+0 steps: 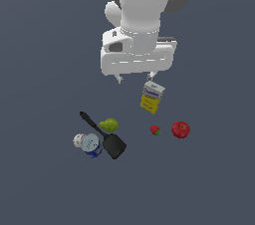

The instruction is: Pick up a designated object from a clutter of objects.

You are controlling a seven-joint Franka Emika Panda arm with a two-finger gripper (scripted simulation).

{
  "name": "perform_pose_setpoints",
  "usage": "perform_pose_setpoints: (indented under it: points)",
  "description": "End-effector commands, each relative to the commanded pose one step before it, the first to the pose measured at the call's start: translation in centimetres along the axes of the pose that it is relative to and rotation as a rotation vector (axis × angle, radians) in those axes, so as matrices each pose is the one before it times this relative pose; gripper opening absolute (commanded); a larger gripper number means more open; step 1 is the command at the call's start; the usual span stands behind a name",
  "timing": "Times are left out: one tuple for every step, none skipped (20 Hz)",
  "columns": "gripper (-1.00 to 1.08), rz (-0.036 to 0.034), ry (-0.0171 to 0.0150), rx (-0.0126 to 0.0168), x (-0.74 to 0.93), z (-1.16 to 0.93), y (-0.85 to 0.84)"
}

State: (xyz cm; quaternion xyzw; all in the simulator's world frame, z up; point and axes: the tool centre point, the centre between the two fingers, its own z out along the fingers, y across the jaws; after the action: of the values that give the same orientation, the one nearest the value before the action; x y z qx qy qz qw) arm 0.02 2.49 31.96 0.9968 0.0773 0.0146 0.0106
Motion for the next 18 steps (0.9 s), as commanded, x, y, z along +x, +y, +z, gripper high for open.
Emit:
perform_pose_setpoints:
  points:
    - [1.0,-0.04366,-0.00137,0.00228,-0.32,0.662,-0.733]
    - [1.0,-0.02124,-0.00049,0.00106,-0.147,0.315,-0.354]
    - [1.0,-0.02292,-0.00054,0.00115,-0.157,0.341,-0.383]
    - [1.0,-0.0246,-0.00058,0.00123,-0.166,0.366,-0.412]
    - [1.0,-0.02631,-0.00061,0.00129,-0.174,0.391,-0.443]
    - [1.0,-0.02802,-0.00063,0.00135,-0.182,0.415,-0.473]
    - [1.0,-0.02971,-0.00066,0.00141,-0.189,0.439,-0.504]
    - [1.0,-0.0314,-0.00068,0.00147,-0.195,0.463,-0.534]
    - [1.0,-0.03308,-0.00071,0.00152,-0.201,0.486,-0.566]
    - [1.0,-0.03376,-0.00071,0.00151,-0.199,0.494,-0.58]
    - [1.0,-0.03373,-0.0007,0.00148,-0.193,0.492,-0.582]
    - [1.0,-0.03368,-0.0007,0.00145,-0.187,0.489,-0.583]
    - [1.0,-0.03366,-0.00069,0.00141,-0.181,0.487,-0.586]
    - [1.0,-0.03362,-0.00069,0.00138,-0.175,0.484,-0.588]
    - [1.0,-0.03358,-0.00069,0.00134,-0.169,0.481,-0.589]
    - [1.0,-0.03321,-0.00068,0.00129,-0.161,0.474,-0.585]
    - [1.0,-0.03159,-0.00065,0.0012,-0.147,0.448,-0.559]
    - [1.0,-0.02986,-0.00062,0.00111,-0.134,0.421,-0.53]
